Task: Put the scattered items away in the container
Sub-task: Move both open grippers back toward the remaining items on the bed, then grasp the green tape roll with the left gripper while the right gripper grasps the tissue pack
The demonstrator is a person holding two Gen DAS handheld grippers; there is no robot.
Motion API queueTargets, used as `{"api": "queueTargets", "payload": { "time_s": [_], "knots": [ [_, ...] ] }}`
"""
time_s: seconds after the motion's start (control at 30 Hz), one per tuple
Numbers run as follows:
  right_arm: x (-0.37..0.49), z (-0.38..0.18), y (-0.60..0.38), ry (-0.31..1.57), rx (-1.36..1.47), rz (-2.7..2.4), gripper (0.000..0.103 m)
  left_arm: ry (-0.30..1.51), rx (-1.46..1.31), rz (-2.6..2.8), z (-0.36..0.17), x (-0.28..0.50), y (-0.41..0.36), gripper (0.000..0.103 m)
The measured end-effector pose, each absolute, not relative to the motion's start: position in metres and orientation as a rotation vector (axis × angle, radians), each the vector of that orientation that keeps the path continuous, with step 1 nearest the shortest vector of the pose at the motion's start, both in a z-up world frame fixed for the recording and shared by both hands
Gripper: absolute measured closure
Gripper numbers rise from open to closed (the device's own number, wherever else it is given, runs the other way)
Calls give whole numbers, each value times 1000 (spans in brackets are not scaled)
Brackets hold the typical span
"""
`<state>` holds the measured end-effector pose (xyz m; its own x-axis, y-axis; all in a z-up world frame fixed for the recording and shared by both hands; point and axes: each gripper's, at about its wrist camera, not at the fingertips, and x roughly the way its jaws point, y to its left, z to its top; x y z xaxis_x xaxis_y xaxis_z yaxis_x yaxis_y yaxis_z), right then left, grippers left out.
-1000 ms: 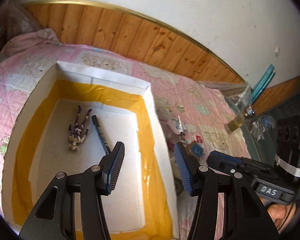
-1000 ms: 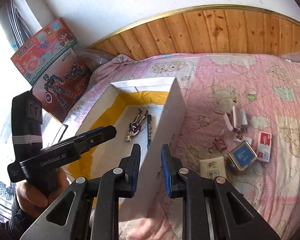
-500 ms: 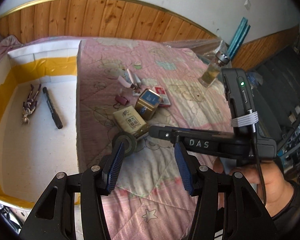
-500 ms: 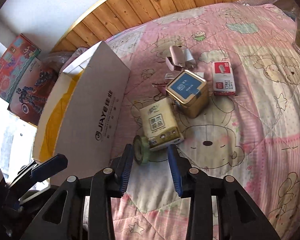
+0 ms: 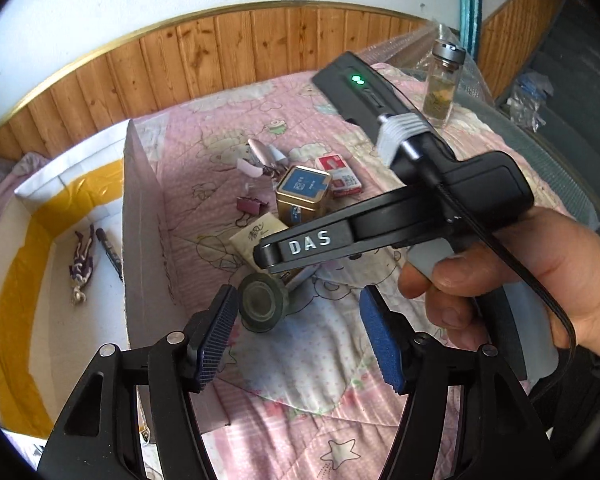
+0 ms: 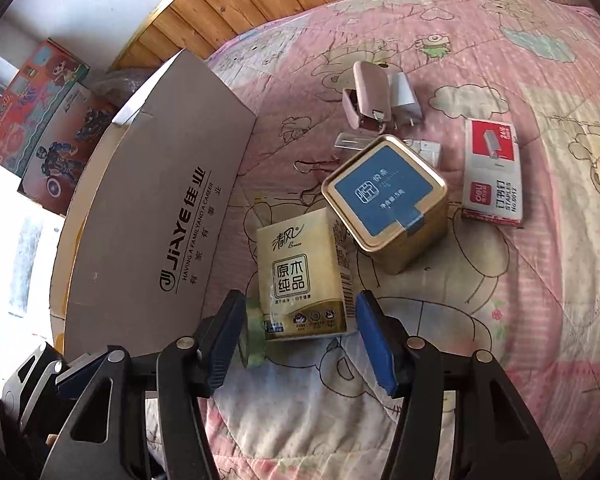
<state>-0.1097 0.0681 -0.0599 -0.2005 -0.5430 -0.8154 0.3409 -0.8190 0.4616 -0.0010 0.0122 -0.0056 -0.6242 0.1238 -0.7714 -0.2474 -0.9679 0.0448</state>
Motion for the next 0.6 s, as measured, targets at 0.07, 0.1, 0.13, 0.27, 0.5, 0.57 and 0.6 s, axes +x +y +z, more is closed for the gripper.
{"api": "queueTargets", "payload": {
  "time_s": [0.07,0.1,0.13,0.27,0.5,0.57,0.6],
  "knots": [
    [-112,-62,60,-181,1502,-2059,38,317,-1228,2652,-10,3,20,37],
    [-114,-63,56,-152,1501,-2059,38,356,-1220,2649,-12,4,24,37],
    [-116,-65,51,-129,1505,-2055,38,386,-1200,2654,-12,7,28,37],
    [-120,-75,37,-28,1506,-2079,44,480,-1163,2627,-18,13,46,37],
    [-111,-68,79,-38,1577,-2112,54,208,-1419,2650,-49,-20,20,37],
    [-103,-66,98,-70,1601,-2119,54,128,-1477,2658,-58,-33,11,37],
    [-98,-65,108,-82,1613,-2126,54,92,-1506,2666,-62,-38,7,37]
  ]
}}
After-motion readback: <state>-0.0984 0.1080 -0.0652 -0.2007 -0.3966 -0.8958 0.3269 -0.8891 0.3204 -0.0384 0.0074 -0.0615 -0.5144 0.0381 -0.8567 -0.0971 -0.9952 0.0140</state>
